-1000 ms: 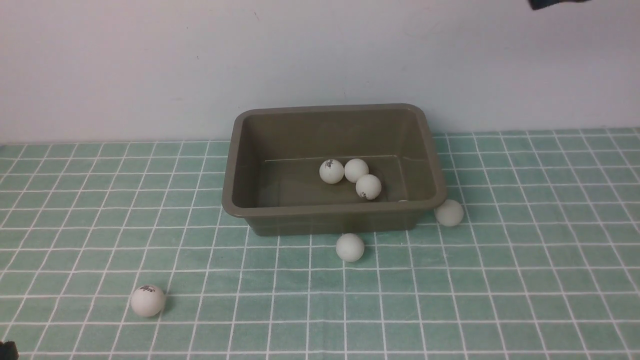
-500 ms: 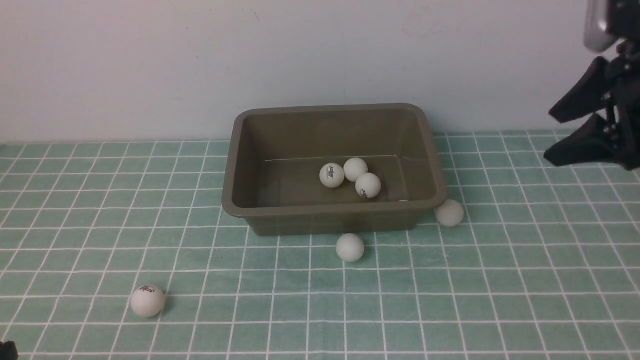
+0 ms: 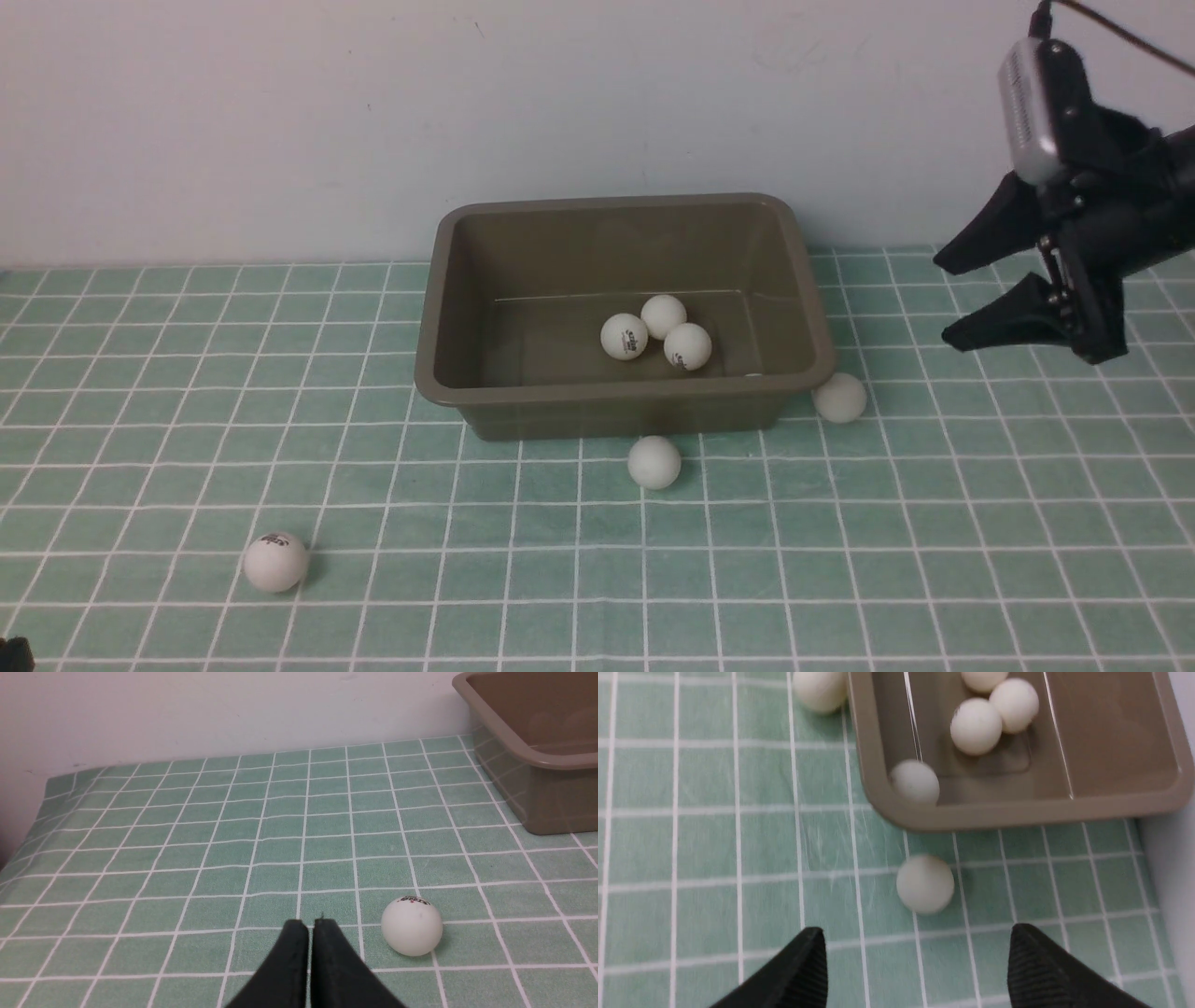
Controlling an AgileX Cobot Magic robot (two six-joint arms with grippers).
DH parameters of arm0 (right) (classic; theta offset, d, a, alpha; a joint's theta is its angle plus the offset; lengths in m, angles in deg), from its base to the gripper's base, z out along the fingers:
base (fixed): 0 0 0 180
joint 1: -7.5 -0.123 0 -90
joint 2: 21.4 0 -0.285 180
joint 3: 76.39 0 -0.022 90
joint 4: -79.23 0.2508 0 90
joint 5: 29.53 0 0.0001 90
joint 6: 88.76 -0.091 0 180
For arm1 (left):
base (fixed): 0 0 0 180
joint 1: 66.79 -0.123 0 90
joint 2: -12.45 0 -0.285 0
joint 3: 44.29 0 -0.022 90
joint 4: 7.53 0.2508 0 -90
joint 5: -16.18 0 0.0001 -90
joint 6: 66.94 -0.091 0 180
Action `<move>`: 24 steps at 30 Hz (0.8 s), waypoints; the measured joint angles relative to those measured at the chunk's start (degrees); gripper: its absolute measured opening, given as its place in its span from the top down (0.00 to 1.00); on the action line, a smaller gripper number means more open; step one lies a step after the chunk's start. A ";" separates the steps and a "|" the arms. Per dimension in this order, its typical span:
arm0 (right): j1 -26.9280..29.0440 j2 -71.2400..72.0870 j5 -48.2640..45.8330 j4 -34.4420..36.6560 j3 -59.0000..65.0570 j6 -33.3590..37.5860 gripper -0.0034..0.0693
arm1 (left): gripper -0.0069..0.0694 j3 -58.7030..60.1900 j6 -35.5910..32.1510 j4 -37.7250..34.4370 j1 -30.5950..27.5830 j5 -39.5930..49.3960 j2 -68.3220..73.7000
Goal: Put the table tennis balls in the box on the green coffee tablecloth.
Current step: 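Reach for and grasp a ping pong ball on the table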
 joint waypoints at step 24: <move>-0.55 -14.77 9.49 16.01 0.00 8.38 0.30 | 0.91 0.00 0.00 0.00 0.00 0.00 0.00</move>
